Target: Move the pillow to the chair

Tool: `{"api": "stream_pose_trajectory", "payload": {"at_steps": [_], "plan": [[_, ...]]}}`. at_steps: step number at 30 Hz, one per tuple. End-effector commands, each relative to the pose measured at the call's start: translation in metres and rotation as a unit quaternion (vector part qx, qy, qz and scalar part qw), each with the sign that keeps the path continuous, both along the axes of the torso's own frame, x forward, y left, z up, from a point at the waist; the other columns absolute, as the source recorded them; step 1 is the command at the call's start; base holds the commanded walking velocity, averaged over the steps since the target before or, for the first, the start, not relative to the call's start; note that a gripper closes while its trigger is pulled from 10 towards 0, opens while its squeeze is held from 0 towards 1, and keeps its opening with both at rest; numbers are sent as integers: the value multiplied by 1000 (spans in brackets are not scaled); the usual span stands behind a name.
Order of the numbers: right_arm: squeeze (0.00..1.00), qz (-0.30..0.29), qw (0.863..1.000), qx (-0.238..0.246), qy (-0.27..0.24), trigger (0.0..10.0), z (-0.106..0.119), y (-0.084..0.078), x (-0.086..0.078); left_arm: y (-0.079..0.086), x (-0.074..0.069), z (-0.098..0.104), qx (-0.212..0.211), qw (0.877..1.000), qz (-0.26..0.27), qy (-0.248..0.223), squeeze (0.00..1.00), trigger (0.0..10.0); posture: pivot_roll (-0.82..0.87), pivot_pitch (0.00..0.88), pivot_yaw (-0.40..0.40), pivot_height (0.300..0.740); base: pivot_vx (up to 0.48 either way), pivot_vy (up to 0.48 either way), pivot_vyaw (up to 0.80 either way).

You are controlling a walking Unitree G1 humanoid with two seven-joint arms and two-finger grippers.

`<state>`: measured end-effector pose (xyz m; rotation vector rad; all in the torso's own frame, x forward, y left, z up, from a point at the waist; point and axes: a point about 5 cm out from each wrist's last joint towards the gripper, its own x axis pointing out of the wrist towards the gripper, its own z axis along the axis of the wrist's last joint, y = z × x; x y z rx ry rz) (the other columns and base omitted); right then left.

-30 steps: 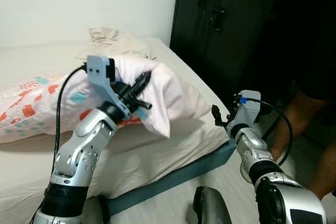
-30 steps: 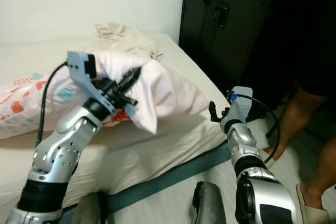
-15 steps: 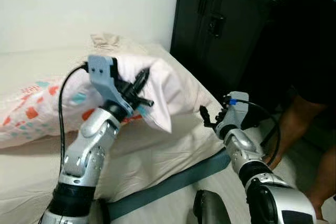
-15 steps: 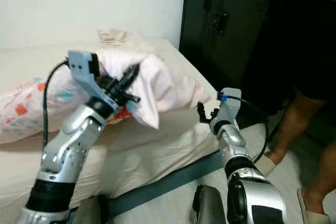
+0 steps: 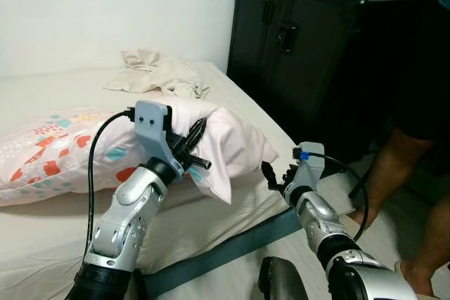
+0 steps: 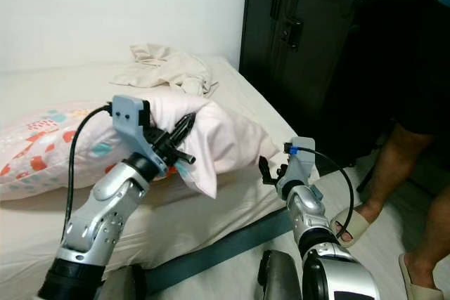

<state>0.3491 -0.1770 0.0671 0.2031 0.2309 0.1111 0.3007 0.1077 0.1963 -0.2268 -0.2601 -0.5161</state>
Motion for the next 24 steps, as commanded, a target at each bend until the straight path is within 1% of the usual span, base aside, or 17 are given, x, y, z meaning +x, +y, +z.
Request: {"api": "stream_pose_trajectory", "payload": {"at_steps": [1,4,7,9,13,21,24], "plan": [[0,1,1000,-3,-4,10000,0,-2,-1,2,0,-3,3,1000,8,-3,0,10000,95,8,-83,558,0,0,0],[0,-3,1000,-3,-5,10000,0,-2,-1,2,0,-5,6,1000,10,0,0,10000,96,8,-83,568,0,0,0],[0,-14,1000,-7,2,10000,-1,-2,-1,3,2,-11,9,1000,14,9,0,10000,96,8,-80,568,0,0,0],[0,0,1000,-8,-3,10000,-1,-1,-1,4,2,-15,10,1000,16,14,0,10000,96,9,-79,568,0,0,0],[0,6,1000,-4,0,10000,-4,0,-4,5,2,-21,10,999,19,26,0,10000,95,11,-77,588,0,0,0],[0,-1,1000,4,6,10000,-8,0,-6,4,2,-24,11,999,21,28,0,10000,92,13,-73,627,0,0,0],[0,-9,1000,0,10,10000,-8,-1,-6,4,3,-24,11,999,21,26,0,10000,90,15,-75,627,0,0,0]]}}
